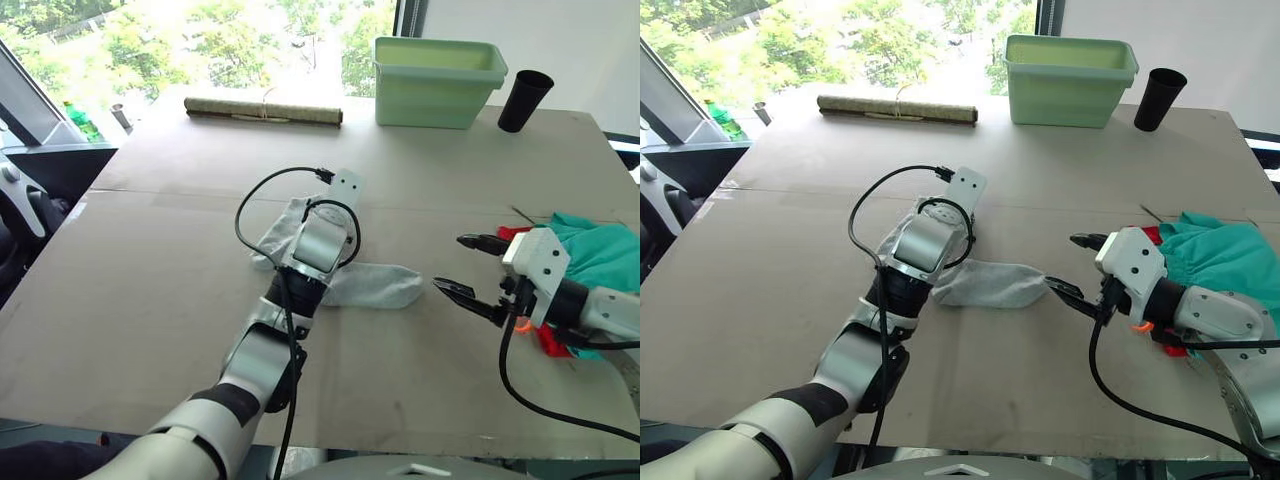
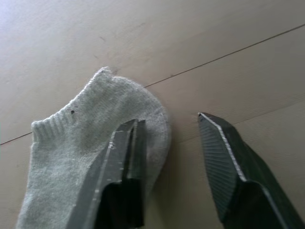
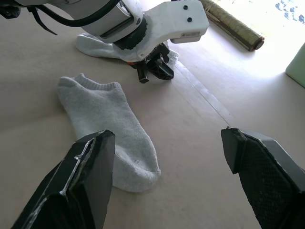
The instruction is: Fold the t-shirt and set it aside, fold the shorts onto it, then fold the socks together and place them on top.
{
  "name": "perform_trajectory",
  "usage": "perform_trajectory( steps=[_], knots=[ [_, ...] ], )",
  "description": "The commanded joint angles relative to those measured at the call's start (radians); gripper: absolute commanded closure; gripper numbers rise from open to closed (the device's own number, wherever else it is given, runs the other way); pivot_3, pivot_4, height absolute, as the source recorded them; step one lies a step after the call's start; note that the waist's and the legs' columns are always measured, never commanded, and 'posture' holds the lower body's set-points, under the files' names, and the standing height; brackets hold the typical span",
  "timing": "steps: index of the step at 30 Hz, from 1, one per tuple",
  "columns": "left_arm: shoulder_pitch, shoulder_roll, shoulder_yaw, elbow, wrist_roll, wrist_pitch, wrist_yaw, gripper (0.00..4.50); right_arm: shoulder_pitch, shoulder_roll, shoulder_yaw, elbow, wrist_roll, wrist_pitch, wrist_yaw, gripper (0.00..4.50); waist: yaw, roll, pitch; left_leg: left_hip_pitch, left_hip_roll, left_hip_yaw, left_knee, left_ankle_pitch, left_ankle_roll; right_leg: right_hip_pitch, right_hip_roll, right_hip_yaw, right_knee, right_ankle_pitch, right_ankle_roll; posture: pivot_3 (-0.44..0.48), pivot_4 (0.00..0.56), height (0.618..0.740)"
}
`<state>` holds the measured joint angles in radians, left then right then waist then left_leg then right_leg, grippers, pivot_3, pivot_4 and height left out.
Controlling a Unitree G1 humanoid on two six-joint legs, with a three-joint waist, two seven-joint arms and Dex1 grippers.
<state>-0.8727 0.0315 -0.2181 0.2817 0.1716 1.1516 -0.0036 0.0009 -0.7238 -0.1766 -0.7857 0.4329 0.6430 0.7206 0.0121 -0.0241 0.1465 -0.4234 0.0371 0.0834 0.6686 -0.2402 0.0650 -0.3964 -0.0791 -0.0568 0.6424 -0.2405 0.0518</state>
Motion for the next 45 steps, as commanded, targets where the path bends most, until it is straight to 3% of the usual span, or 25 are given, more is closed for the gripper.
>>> perform_trajectory(
  steps=[1, 10, 16, 29, 34, 38, 42, 45],
  knots=[
    [0.029, 0.010, 0.013, 0.019, 0.014, 0.022, 0.017, 4.36, 0.016, -0.011, -0.051, -0.048, 0.023, -0.008, -0.014, 0.74, 0.000, 0.000, 0.000, 0.001, 0.000, 0.000, 0.000, 0.000, 0.000, 0.000, 0.000, 0.000, 0.000, 0.000, 0.000, 0.000, 0.150, 0.740],
    [0.074, 0.029, 0.041, -0.079, 0.008, 0.005, 0.015, 4.47, 0.026, -0.006, -0.073, -0.036, 0.062, -0.025, -0.017, 0.74, 0.001, 0.001, -0.001, 0.003, 0.000, 0.002, -0.001, 0.000, 0.000, 0.002, 0.000, 0.002, 0.000, 0.000, 0.000, 0.000, 0.150, 0.740],
    [0.132, 0.070, 0.059, -0.243, -0.043, 0.016, -0.075, 4.47, 0.007, 0.047, -0.103, -0.017, 0.179, -0.014, -0.034, 0.74, 0.002, 0.001, -0.001, 0.003, 0.001, 0.002, -0.001, 0.000, 0.000, 0.001, -0.001, 0.002, 0.000, 0.000, 0.000, 0.000, 0.150, 0.740],
    [0.191, 0.135, 0.063, -0.338, -0.108, -0.066, -0.175, 4.47, -0.035, 0.070, -0.074, 0.004, 0.251, -0.028, -0.065, 0.74, 0.004, 0.001, -0.001, 0.002, 0.000, 0.001, -0.001, 0.000, 0.000, 0.001, -0.007, 0.003, 0.000, 0.000, -0.001, 0.000, 0.150, 0.740],
    [0.187, 0.190, 0.040, -0.390, -0.175, -0.150, -0.312, 4.47, -0.028, 0.068, -0.084, 0.004, 0.256, -0.030, -0.074, 0.74, 0.004, 0.001, 0.000, 0.001, 0.000, 0.001, -0.001, 0.000, 0.000, 0.001, -0.007, 0.001, 0.000, 0.000, -0.001, 0.000, 0.150, 0.740],
    [0.176, 0.278, -0.003, -0.443, -0.276, -0.188, -0.526, 4.47, -0.016, 0.063, -0.102, 0.007, 0.263, -0.032, -0.079, 0.74, 0.003, 0.001, 0.000, 0.001, 0.000, 0.002, -0.001, 0.000, 0.000, 0.001, -0.007, 0.001, 0.000, 0.000, -0.001, 0.000, 0.150, 0.740],
    [0.147, 0.252, 0.087, -0.498, -0.481, -0.081, -0.671, 4.47, 0.004, 0.061, -0.129, 0.011, 0.265, -0.039, -0.085, 0.74, 0.004, 0.001, 0.000, 0.001, 0.000, 0.001, -0.001, 0.000, 0.000, 0.001, -0.007, 0.001, 0.000, 0.000, -0.001, 0.000, 0.150, 0.740],
    [0.005, 0.128, 0.372, -0.432, -0.700, 0.183, -0.655, 4.47, 0.020, 0.058, -0.164, 0.010, 0.269, -0.043, -0.093, 0.74, 0.006, 0.001, 0.000, -0.003, 0.000, -0.002, 0.001, 0.000, 0.000, 0.000, -0.005, -0.001, -0.001, 0.000, -0.001, 0.000, 0.150, 0.740]
  ],
)
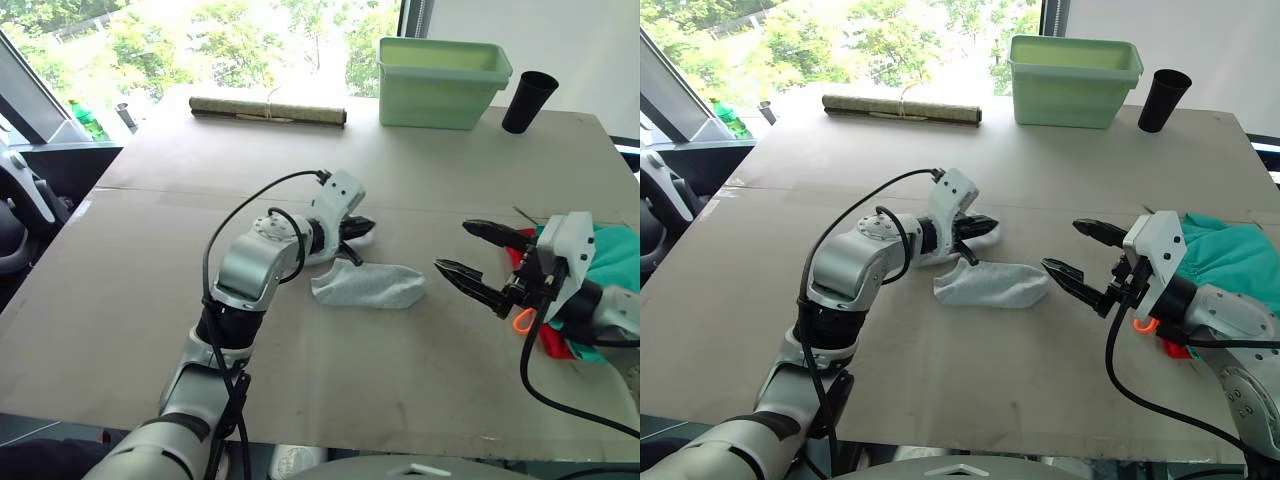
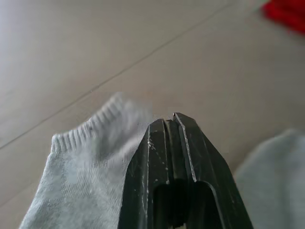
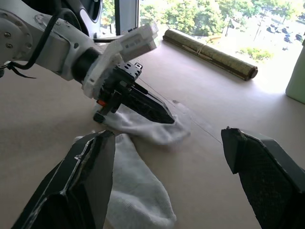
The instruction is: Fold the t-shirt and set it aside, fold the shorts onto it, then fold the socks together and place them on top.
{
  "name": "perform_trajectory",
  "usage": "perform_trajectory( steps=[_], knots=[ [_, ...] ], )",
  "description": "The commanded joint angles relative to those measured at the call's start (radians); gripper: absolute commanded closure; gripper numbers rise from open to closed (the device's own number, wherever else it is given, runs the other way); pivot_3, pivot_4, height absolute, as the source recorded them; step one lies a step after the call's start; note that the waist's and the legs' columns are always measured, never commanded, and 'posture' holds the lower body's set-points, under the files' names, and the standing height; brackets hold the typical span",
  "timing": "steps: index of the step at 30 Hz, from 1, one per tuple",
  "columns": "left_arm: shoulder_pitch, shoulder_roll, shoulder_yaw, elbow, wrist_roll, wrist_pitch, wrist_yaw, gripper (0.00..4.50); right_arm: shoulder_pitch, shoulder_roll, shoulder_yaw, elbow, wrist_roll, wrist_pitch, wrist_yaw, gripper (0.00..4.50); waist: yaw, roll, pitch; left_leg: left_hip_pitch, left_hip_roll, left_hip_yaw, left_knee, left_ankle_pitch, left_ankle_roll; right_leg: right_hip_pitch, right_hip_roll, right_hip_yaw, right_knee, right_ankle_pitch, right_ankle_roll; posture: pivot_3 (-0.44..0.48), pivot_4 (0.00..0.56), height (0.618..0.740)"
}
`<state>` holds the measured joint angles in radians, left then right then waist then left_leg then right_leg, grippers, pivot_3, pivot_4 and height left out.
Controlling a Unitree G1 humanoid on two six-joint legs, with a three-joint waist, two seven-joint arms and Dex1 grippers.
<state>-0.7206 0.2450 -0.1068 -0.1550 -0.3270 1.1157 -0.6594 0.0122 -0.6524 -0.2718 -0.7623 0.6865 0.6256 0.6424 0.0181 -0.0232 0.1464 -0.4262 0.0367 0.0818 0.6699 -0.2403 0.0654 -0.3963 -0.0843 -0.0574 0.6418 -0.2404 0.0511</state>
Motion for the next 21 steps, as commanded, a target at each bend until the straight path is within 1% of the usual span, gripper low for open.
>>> perform_trajectory(
  steps=[1, 3, 4, 5, 6, 7, 8, 9, 10, 11, 12, 13, 14, 15, 16, 17, 18, 19, 20, 21],
  knots=[
    [-0.205, -0.125, 0.376, 0.047, -0.249, 0.299, 0.027, 4.47, 0.011, -0.015, -0.078, -0.014, 0.016, -0.027, -0.015, 0.74, 0.000, 0.000, 0.000, -0.001, 0.000, -0.001, 0.001, 0.000, 0.000, 0.000, 0.002, -0.001, 0.000, 0.000, 0.000, 0.000, 0.150, 0.740],
    [-0.318, -0.176, 0.607, 0.147, -0.287, 0.435, 0.091, 4.47, 0.011, -0.018, -0.088, -0.018, 0.028, -0.026, -0.015, 0.74, -0.006, 0.000, 0.000, -0.003, 0.000, -0.003, 0.003, 0.000, 0.000, 0.000, 0.004, -0.003, 0.000, 0.000, 0.001, 0.000, 0.150, 0.740],
    [-0.345, -0.182, 0.682, 0.168, -0.289, 0.473, 0.121, 4.47, 0.011, -0.024, -0.089, -0.021, 0.035, -0.021, -0.013, 0.74, -0.009, 0.000, 0.000, -0.002, -0.001, -0.002, 0.002, 0.000, 0.000, 0.000, 0.005, -0.003, 0.000, 0.000, 0.002, 0.000, 0.150, 0.740],
    [-0.338, -0.174, 0.696, 0.149, -0.280, 0.479, 0.147, 4.47, 0.012, -0.031, -0.088, -0.022, 0.037, -0.019, -0.008, 0.74, -0.012, 0.000, 0.000, 0.001, -0.001, -0.001, 0.001, 0.000, 0.000, 0.001, 0.006, -0.001, 0.000, -0.001, 0.002, 0.000, 0.150, 0.740],
    [-0.310, -0.154, 0.655, 0.111, -0.268, 0.462, 0.163, 4.47, 0.014, -0.037, -0.088, -0.022, 0.040, -0.019, -0.003, 0.74, -0.017, 0.001, 0.000, 0.004, 0.000, 0.000, -0.001, 0.000, 0.000, 0.002, 0.006, 0.000, 0.000, -0.003, 0.005, 0.000, 0.150, 0.740],
    [-0.235, -0.079, 0.499, 0.034, -0.226, 0.358, 0.132, 4.47, 0.015, -0.038, -0.087, -0.019, 0.043, -0.021, -0.001, 0.74, -0.020, 0.001, 0.000, 0.008, 0.000, 0.001, -0.003, 0.000, 0.000, 0.004, 0.007, 0.002, 0.000, -0.003, 0.005, 0.000, 0.150, 0.740],
    [-0.157, 0.012, 0.330, -0.047, -0.159, 0.205, 0.079, 4.47, 0.012, -0.037, -0.085, -0.012, 0.047, -0.025, -0.001, 0.74, -0.025, 0.000, 0.000, 0.012, 0.000, 0.002, -0.005, 0.000, 0.000, 0.007, 0.006, 0.003, 0.000, -0.002, 0.003, 0.000, 0.150, 0.740],
    [-0.104, 0.077, 0.216, -0.098, -0.114, 0.093, 0.040, 4.47, 0.011, -0.036, -0.083, -0.008, 0.051, -0.028, -0.001, 0.74, -0.031, 0.000, 0.000, 0.013, 0.000, 0.002, -0.007, 0.001, -0.002, 0.007, 0.007, 0.002, 0.000, -0.002, 0.003, 0.000, 0.150, 0.740],
    [-0.071, 0.121, 0.148, -0.125, -0.089, 0.011, 0.015, 4.47, 0.009, -0.036, -0.082, -0.005, 0.053, -0.030, -0.001, 0.74, -0.030, 0.000, 0.000, 0.013, 0.001, 0.003, -0.009, 0.004, -0.007, 0.006, 0.007, 0.004, 0.001, -0.002, 0.002, 0.000, 0.150, 0.740],
    [-0.056, 0.140, 0.123, -0.131, -0.081, -0.032, 0.005, 4.47, 0.009, -0.036, -0.082, -0.004, 0.054, -0.031, -0.001, 0.74, -0.018, -0.001, 0.001, 0.012, 0.001, 0.003, -0.011, 0.005, -0.009, 0.005, 0.007, 0.005, 0.000, -0.001, 0.001, 0.000, 0.150, 0.740],
    [-0.056, 0.140, 0.125, -0.118, -0.108, 0.011, 0.009, 4.16, 0.008, -0.037, -0.080, -0.002, 0.054, -0.032, 0.000, 0.74, -0.011, -0.001, 0.001, 0.010, 0.000, 0.003, -0.011, 0.005, -0.010, 0.003, 0.005, 0.005, 0.000, -0.001, 0.000, 0.000, 0.150, 0.740],
    [-0.021, 0.181, 0.034, -0.147, -0.052, -0.032, 0.017, 3.83, 0.005, -0.038, -0.074, 0.006, 0.051, -0.041, 0.012, 0.74, -0.001, -0.001, 0.001, 0.009, 0.000, 0.003, -0.011, 0.005, -0.010, 0.003, 0.005, 0.005, 0.000, -0.001, 0.000, 0.000, 0.150, 0.740],
    [0.005, 0.212, -0.034, -0.169, -0.008, -0.066, 0.023, 3.68, 0.002, -0.039, -0.069, 0.013, 0.049, -0.048, 0.020, 0.74, 0.001, -0.001, 0.001, 0.009, 0.000, 0.003, -0.011, 0.005, -0.010, 0.003, 0.004, 0.005, -0.001, -0.001, 0.000, 0.000, 0.150, 0.740],
    [0.038, 0.250, -0.126, -0.187, 0.063, -0.119, 0.041, 3.33, -0.003, -0.041, -0.064, 0.018, 0.050, -0.054, 0.030, 0.74, 0.001, -0.001, 0.001, 0.009, -0.001, 0.003, -0.010, 0.005, -0.009, 0.003, 0.003, 0.005, -0.001, -0.001, 0.000, 0.000, 0.150, 0.740],
    [0.060, 0.277, -0.187, -0.197, 0.114, -0.165, 0.053, 2.83, -0.008, -0.042, -0.060, 0.023, 0.050, -0.057, 0.036, 0.74, -0.001, 0.001, 0.000, 0.010, -0.001, 0.005, -0.010, 0.004, -0.008, 0.004, 0.003, 0.007, -0.002, -0.002, -0.002, 0.000, 0.150, 0.740],
    [0.078, 0.301, -0.239, -0.201, 0.153, -0.215, 0.052, 2.37, -0.010, -0.046, -0.058, 0.026, 0.046, -0.061, 0.042, 0.74, -0.001, 0.001, 0.000, 0.012, -0.001, 0.006, -0.011, 0.001, -0.003, 0.005, 0.002, 0.010, -0.002, -0.003, -0.004, 0.000, 0.150, 0.740],
    [0.093, 0.330, -0.315, -0.176, 0.235, -0.288, 0.070, 2.37, -0.011, -0.047, -0.057, 0.030, 0.044, -0.063, 0.045, 0.74, -0.001, 0.000, 0.000, 0.012, -0.001, 0.007, -0.011, 0.001, -0.003, 0.005, 0.001, 0.010, -0.002, -0.003, -0.004, 0.000, 0.150, 0.740],
    [0.101, 0.346, -0.362, -0.156, 0.291, -0.338, 0.081, 2.37, -0.011, -0.049, -0.057, 0.032, 0.042, -0.065, 0.046, 0.74, -0.001, 0.000, 0.000, 0.011, -0.001, 0.007, -0.011, 0.001, -0.002, 0.003, -0.001, 0.010, -0.002, -0.003, -0.004, 0.000, 0.150, 0.740],
    [0.100, 0.343, -0.398, -0.126, 0.325, -0.335, 0.097, 2.37, -0.009, -0.050, -0.058, 0.032, 0.040, -0.068, 0.049, 0.74, -0.001, 0.000, 0.000, 0.010, -0.001, 0.007, -0.011, 0.001, -0.002, 0.003, -0.002, 0.011, -0.002, -0.003, -0.004, 0.000, 0.150, 0.740],
    [0.097, 0.343, -0.432, -0.105, 0.361, -0.370, 0.100, 2.37, -0.005, -0.051, -0.059, 0.031, 0.041, -0.068, 0.050, 0.74, 0.000, 0.000, 0.000, 0.010, -0.001, 0.007, -0.011, 0.001, -0.002, 0.002, -0.002, 0.011, -0.002, -0.003, -0.004, 0.000, 0.150, 0.740]
  ],
)
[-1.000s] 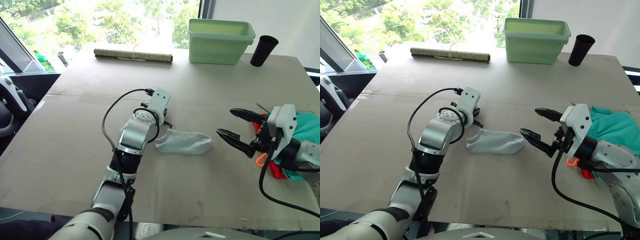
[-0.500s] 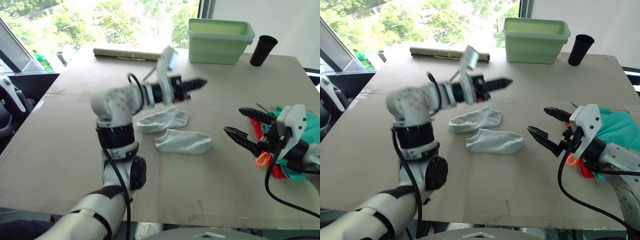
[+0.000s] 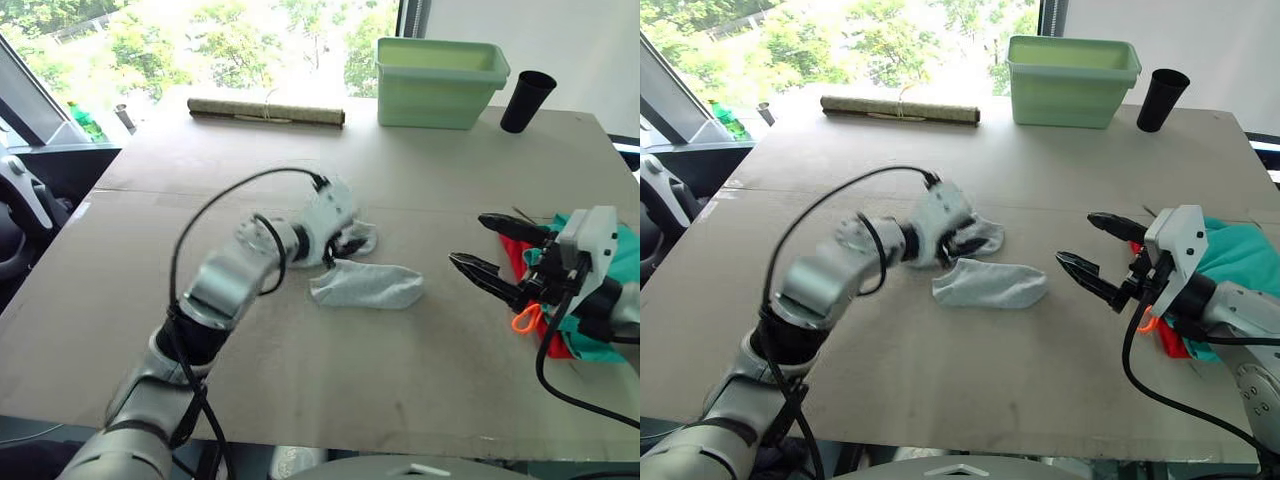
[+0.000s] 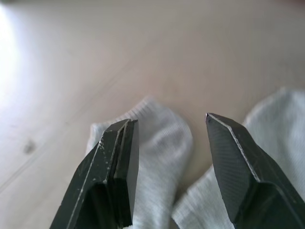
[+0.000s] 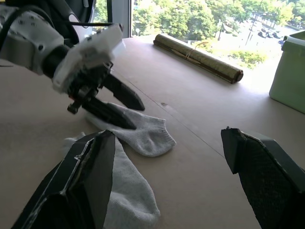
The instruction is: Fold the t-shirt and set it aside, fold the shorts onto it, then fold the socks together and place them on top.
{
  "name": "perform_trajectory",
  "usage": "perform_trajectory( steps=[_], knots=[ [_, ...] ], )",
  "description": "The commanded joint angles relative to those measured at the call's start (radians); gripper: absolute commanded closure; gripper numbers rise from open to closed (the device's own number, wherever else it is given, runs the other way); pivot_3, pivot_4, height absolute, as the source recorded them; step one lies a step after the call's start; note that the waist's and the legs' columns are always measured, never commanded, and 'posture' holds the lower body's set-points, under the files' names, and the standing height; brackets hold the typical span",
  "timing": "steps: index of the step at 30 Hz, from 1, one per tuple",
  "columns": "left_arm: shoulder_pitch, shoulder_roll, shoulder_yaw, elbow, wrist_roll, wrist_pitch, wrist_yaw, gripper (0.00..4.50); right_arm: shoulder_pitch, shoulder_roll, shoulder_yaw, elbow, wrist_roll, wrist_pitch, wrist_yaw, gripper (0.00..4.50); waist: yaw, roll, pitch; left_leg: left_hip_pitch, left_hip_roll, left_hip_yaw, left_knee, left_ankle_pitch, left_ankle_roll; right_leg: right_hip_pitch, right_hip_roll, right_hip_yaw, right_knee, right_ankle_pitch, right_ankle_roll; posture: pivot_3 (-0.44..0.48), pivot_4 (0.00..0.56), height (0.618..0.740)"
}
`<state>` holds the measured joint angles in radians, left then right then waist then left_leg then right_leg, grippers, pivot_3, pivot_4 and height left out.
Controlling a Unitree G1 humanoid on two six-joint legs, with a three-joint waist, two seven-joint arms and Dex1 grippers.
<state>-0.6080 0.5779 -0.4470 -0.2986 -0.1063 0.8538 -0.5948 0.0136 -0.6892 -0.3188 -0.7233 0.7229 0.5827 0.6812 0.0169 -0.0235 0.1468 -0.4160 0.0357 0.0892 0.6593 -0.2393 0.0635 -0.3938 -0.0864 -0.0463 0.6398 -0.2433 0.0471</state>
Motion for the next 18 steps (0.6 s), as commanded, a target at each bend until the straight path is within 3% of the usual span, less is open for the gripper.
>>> perform_trajectory(
  steps=[1, 3, 8, 9, 18],
  knots=[
    [-0.019, -0.009, -0.101, 0.058, 0.149, -0.116, 0.041, 2.37, -0.002, -0.016, -0.012, -0.009, 0.004, -0.025, 0.012, 0.74, 0.001, 0.000, 0.000, 0.000, 0.000, 0.000, 0.000, 0.000, 0.000, 0.000, 0.000, 0.000, 0.000, 0.000, 0.000, 0.000, 0.150, 0.740],
    [-0.025, -0.040, -0.123, 0.098, 0.176, -0.149, 0.041, 2.37, 0.008, -0.018, -0.012, -0.016, 0.002, -0.024, 0.011, 0.74, 0.002, 0.000, 0.000, 0.000, 0.000, 0.000, 0.000, 0.000, 0.000, -0.001, 0.000, 0.000, 0.000, 0.000, 0.000, 0.000, 0.150, 0.740],
    [-0.025, -0.112, -0.091, 0.131, 0.211, -0.137, 0.069, 0.21, 0.030, -0.025, -0.031, -0.035, 0.013, -0.018, 0.005, 0.74, 0.001, 0.000, 0.000, -0.001, 0.000, 0.000, 0.000, -0.001, 0.002, -0.001, 0.002, -0.001, 0.000, 0.000, 0.000, 0.000, 0.150, 0.740],
    [-0.022, -0.117, -0.097, 0.135, 0.226, -0.140, 0.072, 0.05, 0.034, -0.027, -0.033, -0.037, 0.013, -0.017, 0.003, 0.74, 0.001, 0.000, 0.000, -0.001, 0.000, 0.000, 0.000, -0.001, 0.002, -0.001, 0.004, 0.000, 0.000, 0.000, 0.001, 0.000, 0.150, 0.740],
    [-0.035, -0.256, -0.060, 0.256, 0.268, -0.057, 0.150, 0.05, 0.040, -0.036, -0.027, -0.041, 0.011, -0.016, -0.009, 0.74, 0.002, 0.000, 0.000, -0.001, 0.000, 0.000, 0.002, -0.001, 0.002, -0.001, 0.006, 0.000, 0.000, 0.002, 0.004, 0.000, 0.150, 0.740]
  ],
)
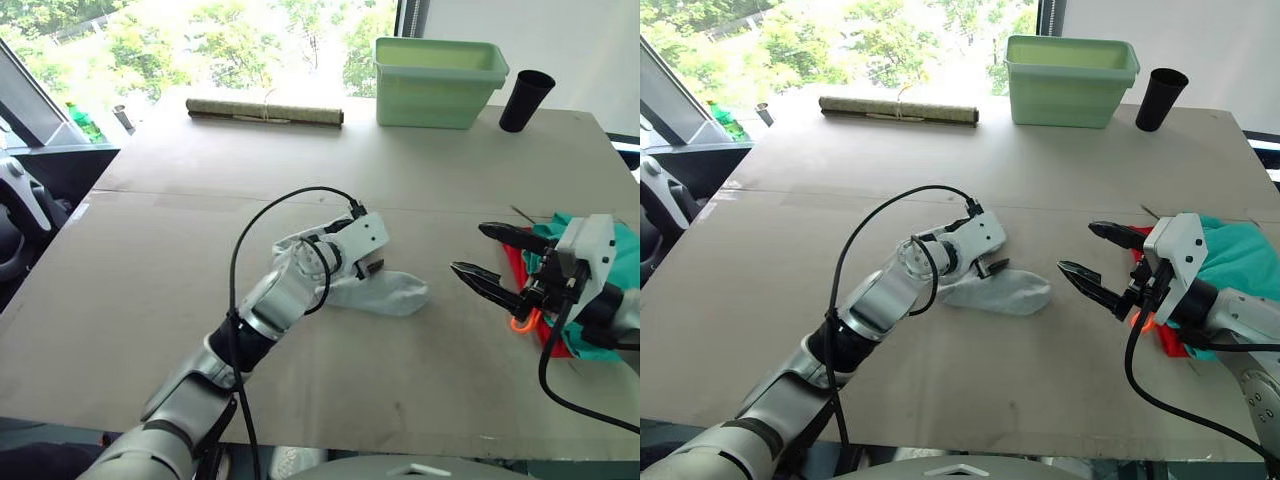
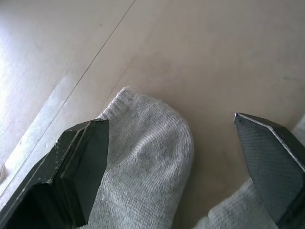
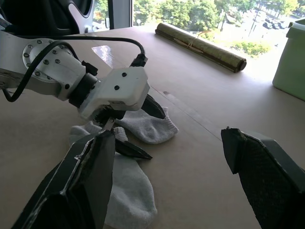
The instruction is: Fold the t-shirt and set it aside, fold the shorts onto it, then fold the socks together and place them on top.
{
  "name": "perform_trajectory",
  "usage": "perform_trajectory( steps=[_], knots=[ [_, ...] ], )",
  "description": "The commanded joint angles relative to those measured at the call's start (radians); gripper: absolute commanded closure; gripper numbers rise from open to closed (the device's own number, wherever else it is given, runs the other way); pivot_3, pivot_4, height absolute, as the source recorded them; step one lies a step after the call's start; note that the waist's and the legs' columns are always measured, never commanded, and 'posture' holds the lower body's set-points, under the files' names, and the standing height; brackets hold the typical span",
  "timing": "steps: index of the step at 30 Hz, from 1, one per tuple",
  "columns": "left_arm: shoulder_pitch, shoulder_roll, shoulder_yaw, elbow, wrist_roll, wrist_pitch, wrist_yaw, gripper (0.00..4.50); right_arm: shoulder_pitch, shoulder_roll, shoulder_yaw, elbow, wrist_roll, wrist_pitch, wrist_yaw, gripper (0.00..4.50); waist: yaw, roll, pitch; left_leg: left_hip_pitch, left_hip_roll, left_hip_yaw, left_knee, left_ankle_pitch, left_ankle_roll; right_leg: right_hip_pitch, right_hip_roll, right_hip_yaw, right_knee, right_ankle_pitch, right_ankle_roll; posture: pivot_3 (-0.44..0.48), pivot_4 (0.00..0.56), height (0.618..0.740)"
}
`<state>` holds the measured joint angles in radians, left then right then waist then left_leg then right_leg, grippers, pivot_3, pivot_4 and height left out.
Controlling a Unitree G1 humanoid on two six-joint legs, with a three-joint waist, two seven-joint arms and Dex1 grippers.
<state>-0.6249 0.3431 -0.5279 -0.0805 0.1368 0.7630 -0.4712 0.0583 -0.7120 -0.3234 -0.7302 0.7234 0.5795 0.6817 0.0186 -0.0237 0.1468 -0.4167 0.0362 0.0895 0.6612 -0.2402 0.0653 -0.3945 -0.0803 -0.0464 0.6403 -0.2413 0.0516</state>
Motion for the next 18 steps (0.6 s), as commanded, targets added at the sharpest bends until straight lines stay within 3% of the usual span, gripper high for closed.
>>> perform_trajectory(
  steps=[1, 3, 6, 12, 18],
  knots=[
    [-0.019, -0.026, 0.023, 0.047, 0.027, 0.042, 0.024, 0.05, -0.005, -0.014, -0.022, -0.035, 0.011, -0.012, -0.011, 0.74, 0.000, 0.000, 0.000, 0.000, 0.000, 0.000, 0.001, 0.000, 0.000, 0.000, 0.000, 0.000, 0.000, 0.000, 0.000, 0.000, 0.150, 0.740],
    [-0.018, -0.039, 0.027, 0.072, 0.009, 0.109, 0.004, 0.05, -0.005, -0.017, -0.021, -0.039, 0.015, -0.007, -0.016, 0.74, -0.001, 0.000, 0.000, 0.000, 0.000, 0.000, 0.001, 0.000, 0.000, 0.000, 0.000, 0.000, 0.001, 0.000, 0.000, 0.000, 0.150, 0.740],
    [-0.007, -0.068, 0.057, 0.092, -0.029, 0.230, -0.011, 1.38, 0.003, -0.023, -0.024, -0.049, 0.019, -0.001, -0.022, 0.74, -0.002, 0.000, -0.001, 0.000, 0.001, 0.000, 0.003, 0.000, 0.000, 0.001, 0.000, -0.003, 0.001, 0.000, 0.000, 0.000, 0.150, 0.740],
    [0.004, -0.074, 0.104, 0.117, -0.053, 0.292, 0.005, 4.38, 0.015, -0.025, -0.024, -0.063, 0.024, 0.003, -0.037, 0.74, -0.008, 0.001, -0.005, 0.003, 0.002, -0.001, 0.003, 0.000, 0.000, 0.002, 0.001, -0.001, 0.002, -0.002, -0.004, 0.000, 0.150, 0.740],
    [0.023, -0.076, 0.189, 0.057, -0.111, 0.267, -0.012, 4.47, 0.024, -0.023, -0.019, -0.063, 0.018, -0.004, -0.041, 0.74, -0.010, 0.001, -0.005, 0.003, 0.003, -0.001, 0.003, 0.000, 0.000, 0.002, 0.000, 0.002, 0.002, -0.002, -0.004, 0.000, 0.150, 0.740]
  ],
)
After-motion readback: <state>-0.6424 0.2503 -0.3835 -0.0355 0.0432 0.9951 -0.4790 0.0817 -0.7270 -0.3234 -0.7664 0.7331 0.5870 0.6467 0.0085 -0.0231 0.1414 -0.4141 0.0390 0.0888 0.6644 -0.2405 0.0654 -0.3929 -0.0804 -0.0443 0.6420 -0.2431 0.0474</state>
